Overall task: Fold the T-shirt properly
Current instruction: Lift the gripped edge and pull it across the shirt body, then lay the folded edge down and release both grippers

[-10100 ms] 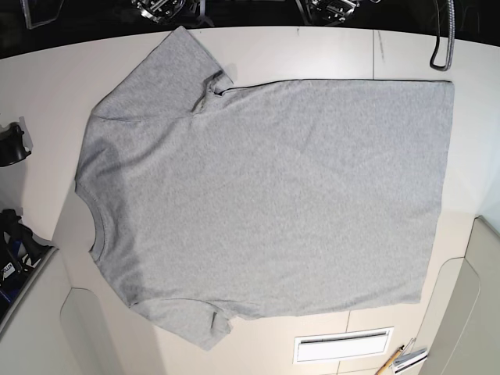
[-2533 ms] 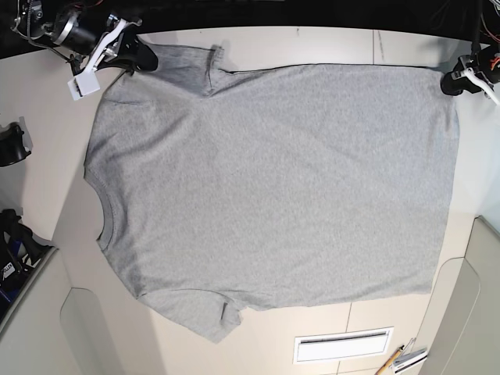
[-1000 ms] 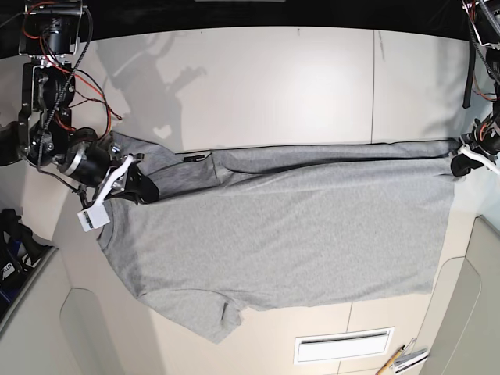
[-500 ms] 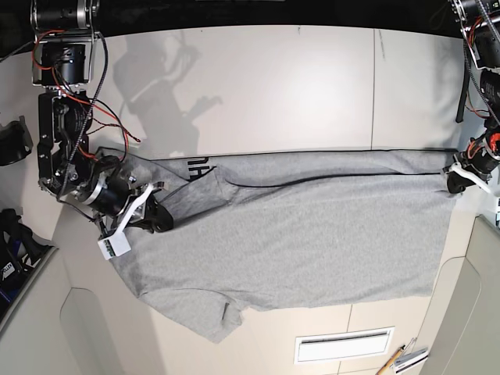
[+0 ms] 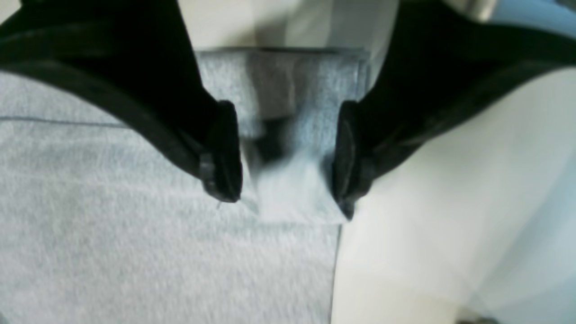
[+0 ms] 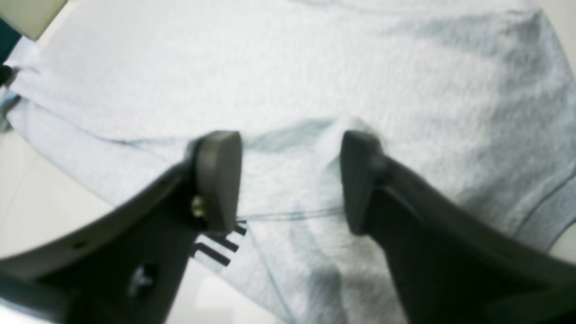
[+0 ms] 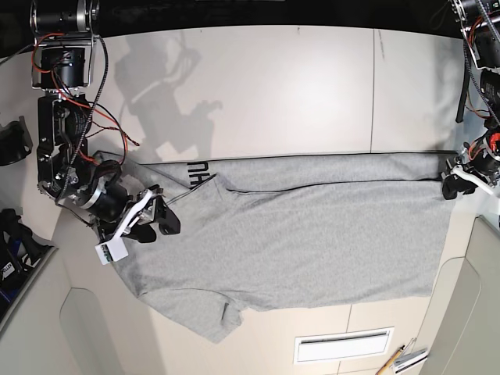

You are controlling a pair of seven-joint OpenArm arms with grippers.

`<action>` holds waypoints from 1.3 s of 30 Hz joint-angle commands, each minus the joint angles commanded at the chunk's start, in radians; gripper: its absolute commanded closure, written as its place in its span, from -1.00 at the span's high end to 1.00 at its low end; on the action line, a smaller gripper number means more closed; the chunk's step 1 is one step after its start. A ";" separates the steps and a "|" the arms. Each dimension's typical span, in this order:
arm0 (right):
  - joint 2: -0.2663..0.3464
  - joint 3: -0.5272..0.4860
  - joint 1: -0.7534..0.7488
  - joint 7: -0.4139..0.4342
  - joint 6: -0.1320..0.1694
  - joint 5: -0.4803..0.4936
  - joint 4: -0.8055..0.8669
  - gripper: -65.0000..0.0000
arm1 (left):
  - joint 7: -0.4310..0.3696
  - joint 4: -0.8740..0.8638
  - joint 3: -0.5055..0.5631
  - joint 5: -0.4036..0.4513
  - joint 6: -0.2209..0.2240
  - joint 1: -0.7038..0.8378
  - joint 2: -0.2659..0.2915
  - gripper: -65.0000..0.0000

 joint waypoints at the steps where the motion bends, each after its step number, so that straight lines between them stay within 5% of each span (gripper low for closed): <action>1: 0.000 0.011 0.000 -0.019 0.000 0.015 0.000 0.16 | 0.011 0.000 -0.002 -0.013 0.000 0.000 -0.001 0.14; 11: 0.005 0.405 -0.040 -0.172 0.002 0.157 0.002 0.16 | 0.235 0.002 -0.192 -0.262 0.000 0.014 -0.002 0.14; 15: 0.019 0.502 -0.101 -0.199 0.001 0.190 0.002 0.16 | 0.252 0.002 -0.206 -0.290 0.000 0.044 0.001 0.38; 21: 0.044 0.508 -0.243 -0.137 0.002 0.198 0.002 0.16 | 0.244 0.002 -0.206 -0.275 0.000 0.089 0.042 0.42; 31: 0.039 0.470 -0.275 -0.137 0.009 0.216 0.000 0.16 | 0.229 0.002 -0.208 -0.168 0.000 0.089 0.066 0.42; 39: 0.038 0.428 -0.274 -0.135 0.009 0.212 0.000 0.16 | 0.256 0.005 -0.367 -0.237 0.000 0.085 0.059 0.42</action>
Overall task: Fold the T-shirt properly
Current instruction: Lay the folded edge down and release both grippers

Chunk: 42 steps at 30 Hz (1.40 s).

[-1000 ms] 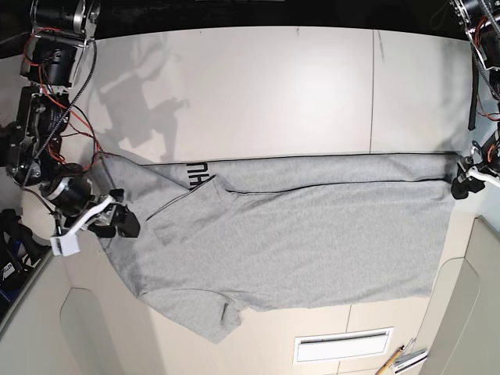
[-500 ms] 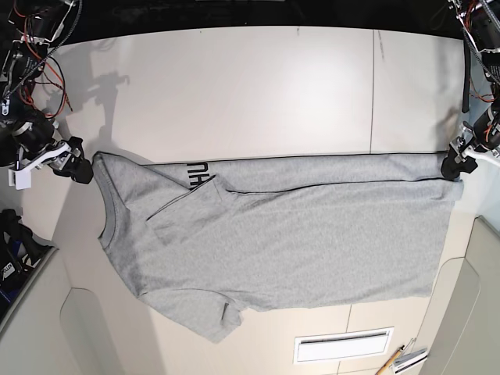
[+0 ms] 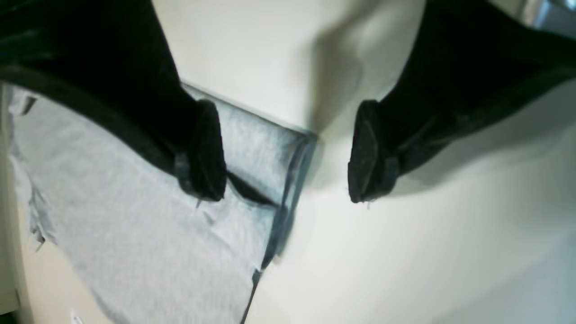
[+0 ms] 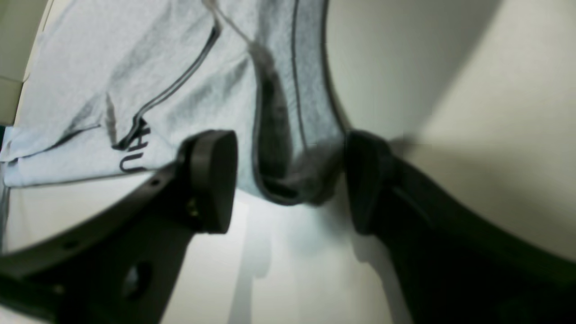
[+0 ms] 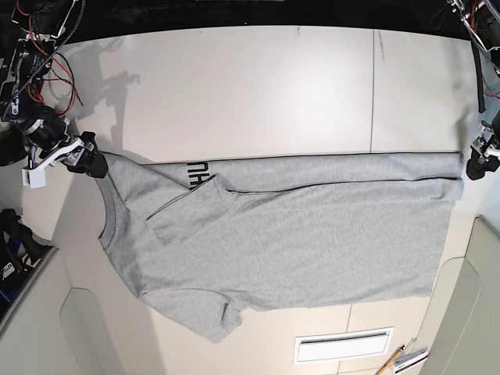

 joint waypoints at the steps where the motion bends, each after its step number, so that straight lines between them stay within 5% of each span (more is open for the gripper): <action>1: 0.000 0.000 0.000 0.007 0.000 0.000 0.000 0.16 | 0.001 0.000 0.000 0.000 0.000 0.003 0.004 0.42; 21: -0.100 -0.088 0.022 0.067 -0.001 -0.069 0.000 0.16 | -0.011 -0.056 0.100 0.001 0.000 0.003 0.102 0.37; 23: -0.100 -0.088 0.022 0.075 -0.001 -0.081 0.000 0.04 | -0.011 -0.056 0.100 0.015 0.000 0.003 0.102 0.09; 26: -0.100 -0.088 0.022 0.080 -0.001 -0.102 0.000 -0.45 | -0.015 -0.056 0.100 0.026 0.000 0.003 0.102 -0.61; 29: -0.100 -0.088 0.022 0.101 0.000 -0.106 0.000 -0.73 | -0.014 -0.056 0.100 0.026 0.000 0.000 0.102 -0.94; 31: -0.100 -0.088 0.022 0.104 0.000 -0.106 0.000 -1.00 | -0.011 -0.056 0.100 0.027 0.000 0.000 0.102 -1.00; 42: -0.058 -0.050 -0.003 -0.009 0.011 -0.014 0.084 -1.00 | 0.125 0.047 0.099 -0.022 0.000 0.008 0.076 -1.00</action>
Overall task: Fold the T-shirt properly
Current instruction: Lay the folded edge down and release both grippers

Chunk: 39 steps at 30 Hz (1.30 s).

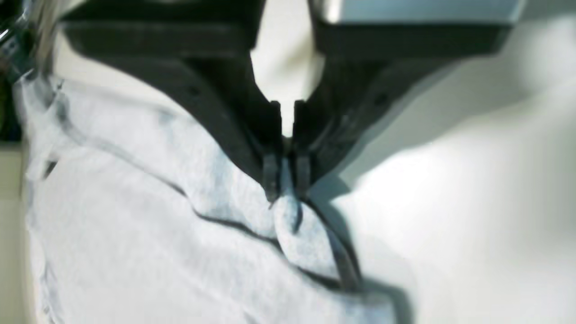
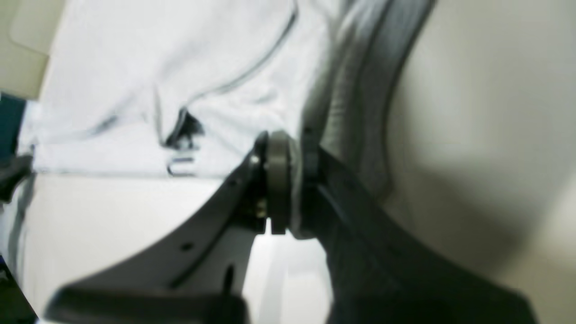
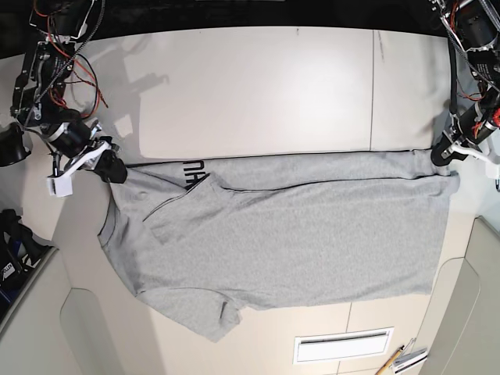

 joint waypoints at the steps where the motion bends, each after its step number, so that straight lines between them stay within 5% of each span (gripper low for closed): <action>1: 0.011 0.004 -0.009 -0.013 0.000 0.014 0.015 -1.00 | 0.008 0.024 0.000 -0.003 0.000 0.016 -0.005 -1.00; 13: 0.106 0.064 -0.153 -0.114 0.015 0.149 0.060 -1.00 | 0.073 0.259 -0.005 -0.040 0.000 0.239 -0.010 -1.00; 21: 0.106 0.188 -0.306 -0.170 0.022 0.227 0.145 -1.00 | 0.106 0.274 -0.075 -0.127 0.000 0.361 -0.010 -1.00; 25: 0.105 0.190 -0.359 -0.183 0.023 0.257 0.146 -1.00 | 0.170 0.275 -0.078 -0.200 0.000 0.385 -0.010 -1.00; 39: 0.105 0.196 -0.449 -0.225 0.023 0.277 0.149 -1.00 | 0.186 0.406 -0.133 -0.245 0.000 0.564 0.040 -1.00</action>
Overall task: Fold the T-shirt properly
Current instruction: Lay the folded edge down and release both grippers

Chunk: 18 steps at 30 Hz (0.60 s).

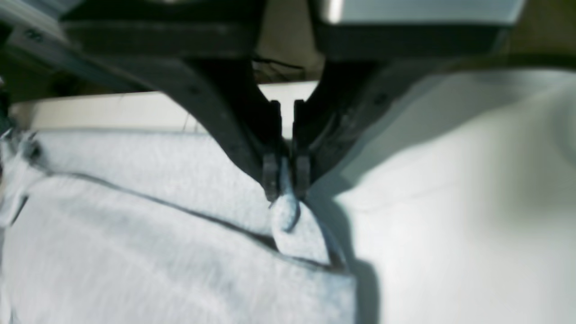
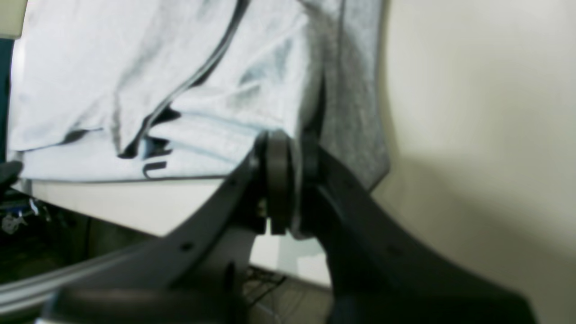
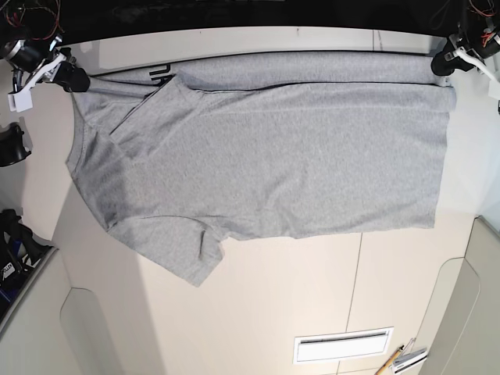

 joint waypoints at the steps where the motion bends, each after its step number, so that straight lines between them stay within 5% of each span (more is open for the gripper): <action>1: 0.000 0.001 -0.004 -0.001 0.000 0.002 0.000 -1.00 | 0.000 0.015 -0.009 -0.001 0.000 0.006 0.004 -1.00; 12: -0.003 0.001 -0.028 -0.001 -0.008 -0.018 0.000 -1.00 | 0.007 0.031 -0.013 0.014 0.000 0.014 0.024 -1.00; 15: -0.003 0.001 -0.028 0.000 -0.008 -0.018 0.000 -0.57 | 0.007 0.031 -0.013 0.023 0.000 0.014 0.025 -0.98; 18: -0.002 0.001 -0.027 0.000 -0.008 -0.018 0.000 -0.34 | 0.007 0.031 -0.013 0.027 0.000 0.014 0.024 -0.47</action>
